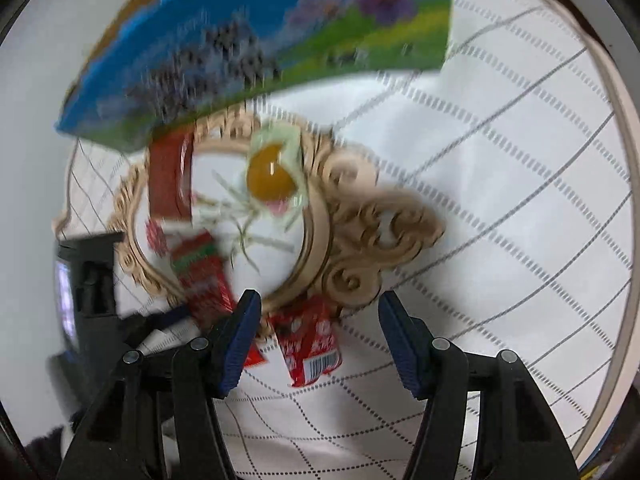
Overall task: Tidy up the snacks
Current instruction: 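Grasp the red sauce sachet with left tool while right tool grasps the small red packet, then carry red sachet with left tool while right tool carries red packet into box, release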
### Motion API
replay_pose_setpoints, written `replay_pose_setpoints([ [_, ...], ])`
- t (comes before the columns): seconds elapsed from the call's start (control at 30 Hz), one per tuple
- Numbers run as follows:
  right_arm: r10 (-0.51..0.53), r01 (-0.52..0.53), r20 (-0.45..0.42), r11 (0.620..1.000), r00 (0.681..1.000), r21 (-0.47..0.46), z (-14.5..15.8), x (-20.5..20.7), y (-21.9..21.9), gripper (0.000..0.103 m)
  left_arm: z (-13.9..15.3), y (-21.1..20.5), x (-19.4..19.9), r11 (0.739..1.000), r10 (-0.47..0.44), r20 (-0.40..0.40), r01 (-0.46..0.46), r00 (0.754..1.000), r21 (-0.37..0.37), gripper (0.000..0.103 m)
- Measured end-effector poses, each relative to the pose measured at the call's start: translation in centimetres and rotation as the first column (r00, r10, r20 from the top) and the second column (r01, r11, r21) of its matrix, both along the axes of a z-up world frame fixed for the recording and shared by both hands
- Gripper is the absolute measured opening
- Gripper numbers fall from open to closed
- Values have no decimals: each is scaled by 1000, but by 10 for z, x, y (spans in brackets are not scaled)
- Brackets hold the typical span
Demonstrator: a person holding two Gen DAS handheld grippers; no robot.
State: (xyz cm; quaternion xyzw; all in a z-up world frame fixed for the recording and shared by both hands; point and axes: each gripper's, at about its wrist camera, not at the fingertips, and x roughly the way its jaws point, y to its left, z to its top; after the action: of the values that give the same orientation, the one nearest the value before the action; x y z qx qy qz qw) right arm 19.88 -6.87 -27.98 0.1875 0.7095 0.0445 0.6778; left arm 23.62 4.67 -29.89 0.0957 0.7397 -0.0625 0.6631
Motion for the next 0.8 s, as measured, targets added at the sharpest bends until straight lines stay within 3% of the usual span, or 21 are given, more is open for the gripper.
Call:
replay_pose_setpoints([
  [0.2, 55, -55, -89, 998, 995, 0, -41, -12, 24, 65, -19, 15, -2, 998, 44, -77, -47, 996, -44, 64],
  [0.33, 70, -72, -130, 997, 989, -5, -65, -13, 36, 65, -27, 12, -4, 996, 74, -61, -77, 995, -35, 64],
  [0.43, 88, -92, -116, 995, 989, -28, -66, -14, 40, 60, -27, 18, -14, 995, 96, -42, -98, 994, -34, 62],
  [0.5, 101, -106, -104, 994, 989, -41, -67, -16, 46, 43, -23, 25, -22, 995, 94, -25, -95, 995, -36, 52],
  [0.57, 108, -112, -91, 993, 990, -45, -65, -19, 47, 40, -18, 24, -28, 996, 86, -11, -87, 996, -38, 46],
  [0.8, 66, -66, -38, 998, 997, -7, -44, -31, 46, 39, 19, 14, -32, 996, 37, 56, -32, 998, -81, 45],
])
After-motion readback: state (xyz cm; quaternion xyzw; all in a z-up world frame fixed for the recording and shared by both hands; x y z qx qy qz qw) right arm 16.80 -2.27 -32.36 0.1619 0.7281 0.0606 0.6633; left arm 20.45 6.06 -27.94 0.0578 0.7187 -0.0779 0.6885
